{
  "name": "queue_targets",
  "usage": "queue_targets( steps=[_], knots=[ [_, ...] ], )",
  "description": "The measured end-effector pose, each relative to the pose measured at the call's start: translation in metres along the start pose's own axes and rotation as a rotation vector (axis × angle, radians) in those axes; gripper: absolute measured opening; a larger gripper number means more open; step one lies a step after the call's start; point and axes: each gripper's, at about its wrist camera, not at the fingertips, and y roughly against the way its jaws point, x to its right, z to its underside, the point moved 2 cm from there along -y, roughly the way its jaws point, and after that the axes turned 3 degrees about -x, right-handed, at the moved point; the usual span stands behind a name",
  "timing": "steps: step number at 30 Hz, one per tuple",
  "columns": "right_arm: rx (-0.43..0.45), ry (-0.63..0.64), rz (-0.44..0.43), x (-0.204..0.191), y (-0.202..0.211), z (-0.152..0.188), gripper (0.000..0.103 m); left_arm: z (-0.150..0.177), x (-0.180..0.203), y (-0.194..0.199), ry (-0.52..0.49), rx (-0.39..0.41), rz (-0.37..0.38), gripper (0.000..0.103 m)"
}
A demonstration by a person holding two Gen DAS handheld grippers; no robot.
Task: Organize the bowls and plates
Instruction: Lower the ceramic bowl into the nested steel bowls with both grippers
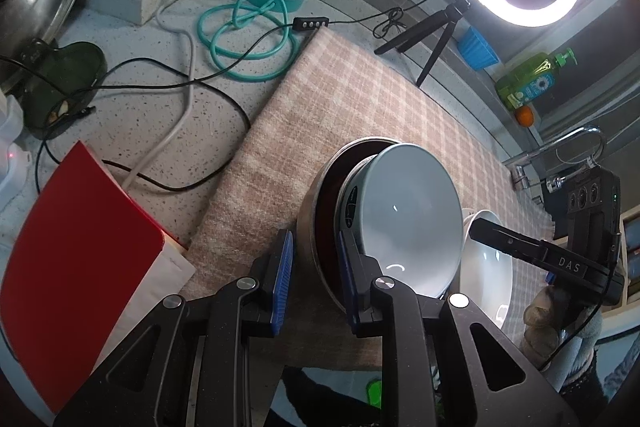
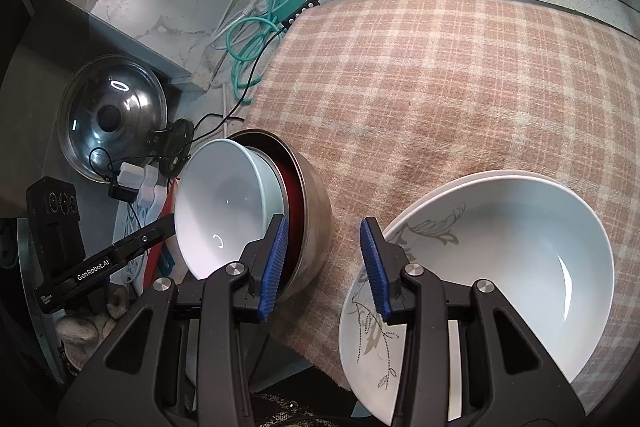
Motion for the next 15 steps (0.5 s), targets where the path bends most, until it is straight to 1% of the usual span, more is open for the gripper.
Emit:
queue_targets(
  steps=[6, 8, 10, 15],
  knots=[
    [-0.013, 0.007, 0.006, -0.001, -0.007, 0.001, 0.038, 0.002, -0.002, -0.005, -0.007, -0.011, -0.013, 0.021],
    [-0.021, 0.015, 0.011, -0.003, -0.010, 0.001, 0.030, 0.002, -0.003, -0.007, -0.008, -0.016, -0.015, 0.021],
    [-0.032, 0.022, 0.017, -0.004, -0.015, 0.001, 0.024, 0.002, -0.004, -0.010, -0.009, -0.022, -0.016, 0.021],
    [-0.044, 0.036, 0.023, -0.007, -0.021, -0.001, 0.020, 0.002, -0.007, -0.017, 0.003, -0.039, -0.007, 0.021]
  ],
)
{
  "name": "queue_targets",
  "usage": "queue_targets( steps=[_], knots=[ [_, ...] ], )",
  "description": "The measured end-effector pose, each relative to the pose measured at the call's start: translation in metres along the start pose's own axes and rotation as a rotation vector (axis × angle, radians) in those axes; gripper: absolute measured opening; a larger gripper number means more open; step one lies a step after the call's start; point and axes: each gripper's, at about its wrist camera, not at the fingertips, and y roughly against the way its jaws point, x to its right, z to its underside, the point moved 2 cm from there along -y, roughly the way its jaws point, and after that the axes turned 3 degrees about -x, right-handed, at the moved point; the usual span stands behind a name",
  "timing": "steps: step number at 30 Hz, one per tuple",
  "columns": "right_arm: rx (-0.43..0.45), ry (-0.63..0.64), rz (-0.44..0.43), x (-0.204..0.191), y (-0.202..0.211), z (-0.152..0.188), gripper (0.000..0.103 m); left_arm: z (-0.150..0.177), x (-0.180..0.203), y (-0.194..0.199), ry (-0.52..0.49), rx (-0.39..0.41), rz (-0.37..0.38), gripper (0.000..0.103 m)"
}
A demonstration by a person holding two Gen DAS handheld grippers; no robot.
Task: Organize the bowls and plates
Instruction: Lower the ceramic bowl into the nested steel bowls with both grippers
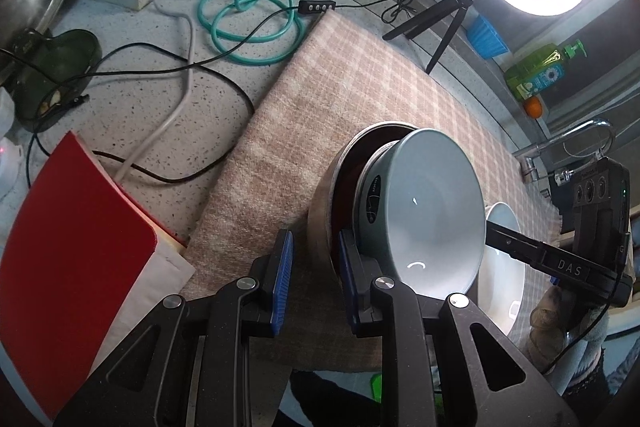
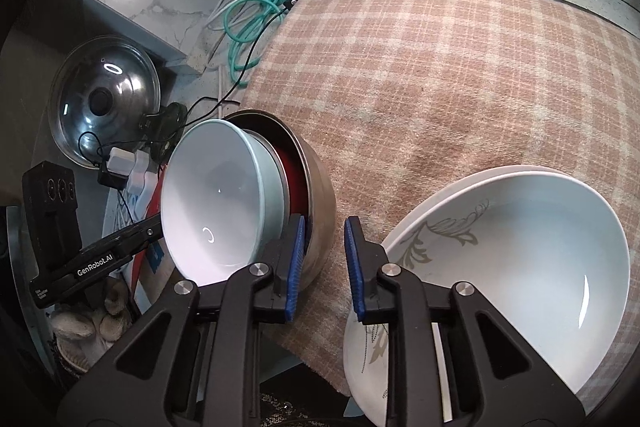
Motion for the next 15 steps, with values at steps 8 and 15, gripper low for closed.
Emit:
queue_targets(
  steps=[8, 15],
  knots=[
    [-0.020, 0.037, 0.020, -0.0079, -0.0102, -0.0003, 0.013, -0.0034, -0.0001, -0.0045, -0.002, -0.006, 0.004, 0.020],
    [-0.021, 0.035, 0.028, -0.0090, -0.0106, -0.0010, 0.013, -0.0031, 0.0078, -0.0044, -0.028, -0.008, 0.003, 0.008]
  ],
)
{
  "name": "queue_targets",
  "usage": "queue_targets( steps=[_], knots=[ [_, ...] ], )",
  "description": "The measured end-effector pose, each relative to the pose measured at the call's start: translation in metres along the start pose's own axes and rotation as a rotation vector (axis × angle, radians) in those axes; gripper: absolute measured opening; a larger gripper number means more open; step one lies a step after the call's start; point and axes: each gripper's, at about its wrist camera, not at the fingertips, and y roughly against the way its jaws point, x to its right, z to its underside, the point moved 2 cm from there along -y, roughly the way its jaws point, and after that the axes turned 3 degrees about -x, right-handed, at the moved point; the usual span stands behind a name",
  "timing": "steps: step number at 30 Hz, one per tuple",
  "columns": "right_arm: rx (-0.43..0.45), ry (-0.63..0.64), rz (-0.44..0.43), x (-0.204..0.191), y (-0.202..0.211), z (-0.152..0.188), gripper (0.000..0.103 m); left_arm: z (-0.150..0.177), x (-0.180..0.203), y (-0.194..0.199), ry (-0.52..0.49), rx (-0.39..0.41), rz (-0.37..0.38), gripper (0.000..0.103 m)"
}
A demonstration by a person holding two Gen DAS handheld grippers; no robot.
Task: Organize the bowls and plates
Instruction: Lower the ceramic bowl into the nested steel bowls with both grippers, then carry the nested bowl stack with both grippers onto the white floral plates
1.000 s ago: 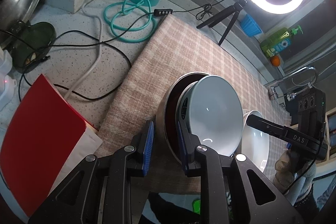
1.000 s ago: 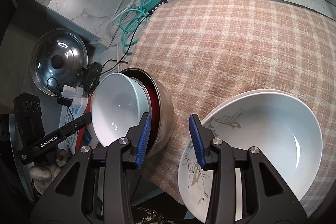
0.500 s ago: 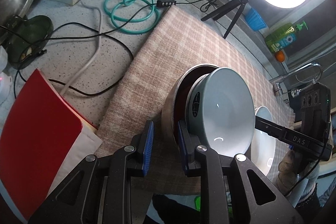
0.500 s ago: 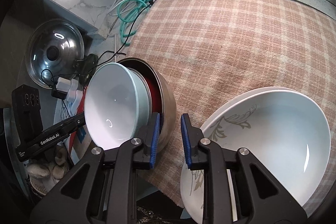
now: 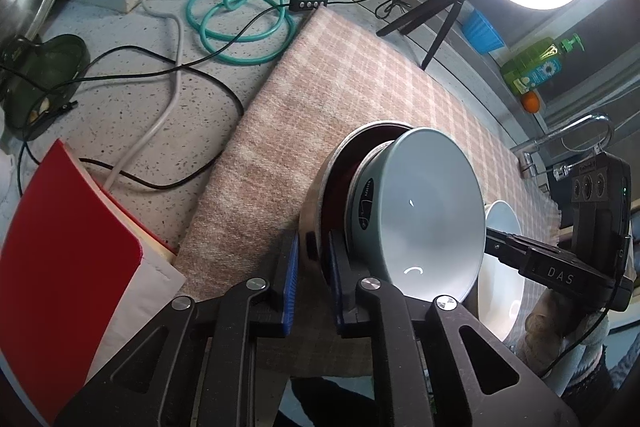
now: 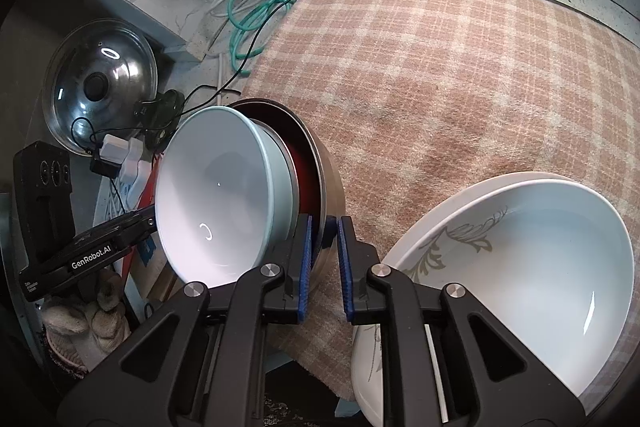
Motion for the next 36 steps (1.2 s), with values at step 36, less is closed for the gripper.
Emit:
queue_targets(
  steps=[36],
  knots=[
    [0.139, -0.104, 0.021, 0.034, 0.094, 0.033, 0.013, -0.002, 0.084, 0.025, -0.190, 0.039, 0.069, 0.009]
  ],
)
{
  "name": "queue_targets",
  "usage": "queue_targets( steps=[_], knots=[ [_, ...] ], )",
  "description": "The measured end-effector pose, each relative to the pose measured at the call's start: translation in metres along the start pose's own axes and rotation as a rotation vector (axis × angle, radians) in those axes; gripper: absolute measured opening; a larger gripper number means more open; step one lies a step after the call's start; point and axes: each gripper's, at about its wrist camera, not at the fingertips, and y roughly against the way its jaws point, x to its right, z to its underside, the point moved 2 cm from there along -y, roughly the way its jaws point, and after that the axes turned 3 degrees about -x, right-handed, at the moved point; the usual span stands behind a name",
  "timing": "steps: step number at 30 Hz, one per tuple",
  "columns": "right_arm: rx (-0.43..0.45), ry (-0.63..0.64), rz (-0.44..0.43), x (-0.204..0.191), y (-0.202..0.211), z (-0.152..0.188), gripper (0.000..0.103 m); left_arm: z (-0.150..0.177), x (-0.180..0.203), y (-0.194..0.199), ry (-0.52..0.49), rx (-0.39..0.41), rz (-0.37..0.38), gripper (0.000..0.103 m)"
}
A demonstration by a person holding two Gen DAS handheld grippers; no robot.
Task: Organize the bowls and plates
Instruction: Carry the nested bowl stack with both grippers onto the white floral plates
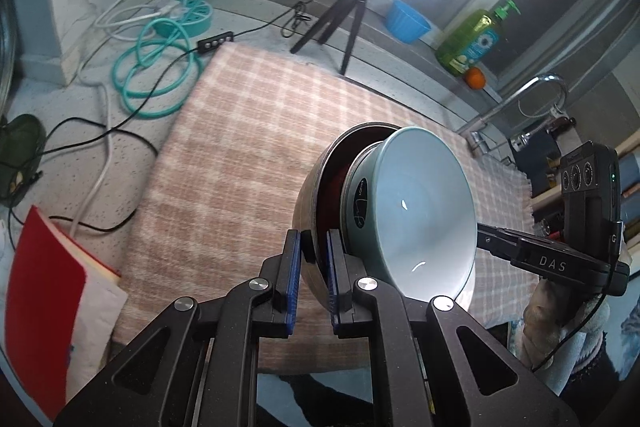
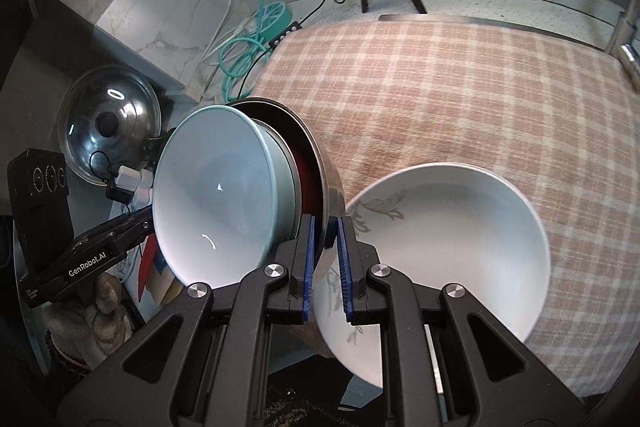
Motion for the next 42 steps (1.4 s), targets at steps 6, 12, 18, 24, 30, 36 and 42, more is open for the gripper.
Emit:
queue_targets(
  steps=[6, 12, 18, 24, 30, 36, 42],
  knots=[
    [0.028, -0.049, 0.013, 0.023, 0.020, 0.011, 0.013, 0.001, 0.026, -0.010, -0.045, -0.018, 0.025, 0.009],
    [0.039, -0.096, 0.023, 0.045, 0.035, 0.021, 0.013, 0.004, 0.046, -0.019, -0.076, -0.046, 0.044, 0.009],
    [0.033, -0.137, 0.043, 0.068, 0.044, 0.034, 0.013, 0.010, 0.066, -0.033, -0.103, -0.085, 0.063, 0.009],
    [0.025, -0.169, 0.055, 0.085, 0.050, 0.045, 0.013, 0.016, 0.080, -0.044, -0.117, -0.116, 0.072, 0.010],
    [0.012, -0.187, 0.057, 0.097, 0.050, 0.051, 0.013, 0.020, 0.088, -0.052, -0.122, -0.135, 0.068, 0.010],
    [-0.004, -0.194, 0.062, 0.104, 0.048, 0.054, 0.013, 0.023, 0.092, -0.058, -0.121, -0.148, 0.061, 0.009],
    [-0.011, -0.201, 0.062, 0.108, 0.046, 0.056, 0.013, 0.025, 0.093, -0.063, -0.114, -0.157, 0.055, 0.009]
  ],
)
